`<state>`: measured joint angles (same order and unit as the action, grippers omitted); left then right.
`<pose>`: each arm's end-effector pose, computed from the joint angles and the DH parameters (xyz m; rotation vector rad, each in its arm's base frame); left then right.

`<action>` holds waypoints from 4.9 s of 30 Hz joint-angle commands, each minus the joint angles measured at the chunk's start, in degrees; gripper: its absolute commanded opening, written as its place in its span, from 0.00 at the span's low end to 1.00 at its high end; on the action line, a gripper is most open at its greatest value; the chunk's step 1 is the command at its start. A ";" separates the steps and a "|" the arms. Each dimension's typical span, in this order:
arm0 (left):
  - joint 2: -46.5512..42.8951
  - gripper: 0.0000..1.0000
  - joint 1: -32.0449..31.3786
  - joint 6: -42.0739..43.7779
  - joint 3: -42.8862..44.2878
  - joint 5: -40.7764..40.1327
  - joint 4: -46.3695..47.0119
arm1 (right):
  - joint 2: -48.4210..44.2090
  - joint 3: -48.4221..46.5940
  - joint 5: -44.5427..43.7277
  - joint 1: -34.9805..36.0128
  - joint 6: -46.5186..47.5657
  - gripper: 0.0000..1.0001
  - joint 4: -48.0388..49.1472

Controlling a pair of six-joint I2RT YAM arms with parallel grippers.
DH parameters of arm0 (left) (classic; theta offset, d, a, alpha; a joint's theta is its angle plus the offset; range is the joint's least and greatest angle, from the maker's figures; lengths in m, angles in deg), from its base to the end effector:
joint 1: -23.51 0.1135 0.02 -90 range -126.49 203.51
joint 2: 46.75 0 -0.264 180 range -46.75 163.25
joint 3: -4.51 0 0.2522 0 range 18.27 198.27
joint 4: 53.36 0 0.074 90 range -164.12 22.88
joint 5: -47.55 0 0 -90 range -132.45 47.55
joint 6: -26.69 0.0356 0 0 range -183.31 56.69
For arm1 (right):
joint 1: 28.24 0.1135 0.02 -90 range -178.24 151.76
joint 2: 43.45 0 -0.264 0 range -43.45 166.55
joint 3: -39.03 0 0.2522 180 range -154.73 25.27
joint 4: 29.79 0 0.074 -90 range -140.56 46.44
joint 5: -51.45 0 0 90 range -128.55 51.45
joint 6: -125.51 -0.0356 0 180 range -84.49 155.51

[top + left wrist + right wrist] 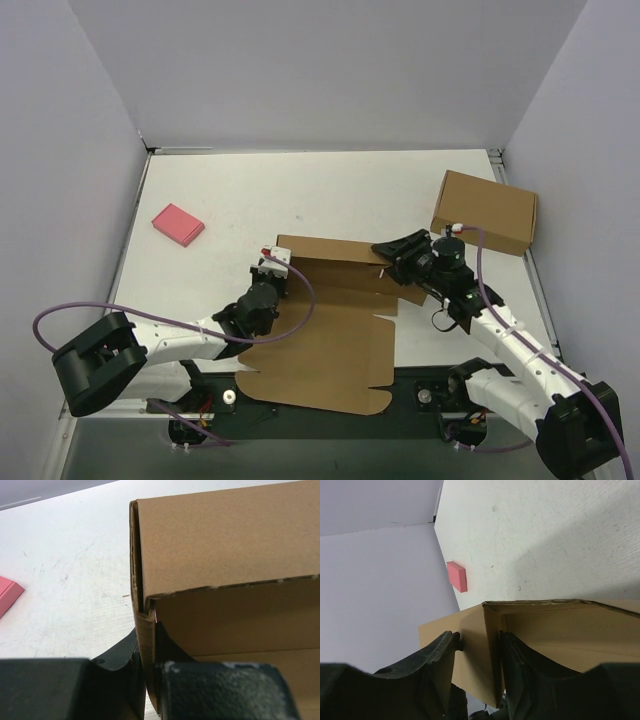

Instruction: Fold the paper box

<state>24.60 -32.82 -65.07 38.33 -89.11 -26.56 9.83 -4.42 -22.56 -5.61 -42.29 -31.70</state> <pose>0.1503 -0.1790 0.1917 0.2255 1.6841 -0.0401 0.1962 0.0924 0.2600 0.7315 1.8991 1.4458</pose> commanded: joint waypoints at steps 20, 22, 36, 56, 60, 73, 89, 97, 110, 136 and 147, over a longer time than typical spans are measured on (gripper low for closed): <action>2.56 0.00 -6.59 -4.57 1.83 -0.98 2.51 | -4.67 7.89 -4.38 -1.19 -15.10 0.00 17.14; 3.26 0.00 -6.86 -4.66 2.53 -1.33 2.16 | -4.67 7.37 -4.91 -1.19 -14.40 0.00 16.97; 5.38 0.00 3.86 -13.01 15.45 6.57 -21.13 | -20.39 -4.31 -19.75 0.21 12.57 0.63 -19.49; 2.30 0.00 10.63 -14.41 18.18 12.46 -26.32 | -4.41 -2.83 -33.15 17.90 20.05 0.62 -26.73; 2.56 0.00 10.72 -14.59 18.00 12.46 -25.97 | -1.07 -0.28 -28.22 13.32 21.02 0.62 -23.90; 2.74 0.00 10.63 -14.59 17.65 12.90 -25.18 | 6.22 2.89 -28.73 12.87 21.28 0.59 -21.35; 3.00 0.00 10.37 -14.68 16.68 13.25 -24.12 | 4.91 1.23 -32.50 17.78 22.51 0.33 -20.46; 4.67 0.00 8.61 -14.76 17.12 13.34 -23.24 | 8.51 -0.10 -33.21 21.83 21.90 0.31 -15.64; 7.22 0.00 6.77 -15.03 17.83 13.08 -22.45 | 15.98 0.60 -31.37 24.65 21.29 0.30 -6.76; 3.62 0.00 13.18 -11.51 16.60 13.51 -25.70 | 0.26 -17.14 -33.92 27.29 33.76 0.64 -32.59; 0.54 0.00 14.85 -11.42 13.70 16.07 -23.42 | -1.87 -18.30 -17.50 -8.89 42.11 0.65 -32.35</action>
<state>27.09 -18.37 -76.59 52.38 -74.73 -53.07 5.44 -24.64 -48.04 -4.40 -5.46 -63.98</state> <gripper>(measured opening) 0.156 0.653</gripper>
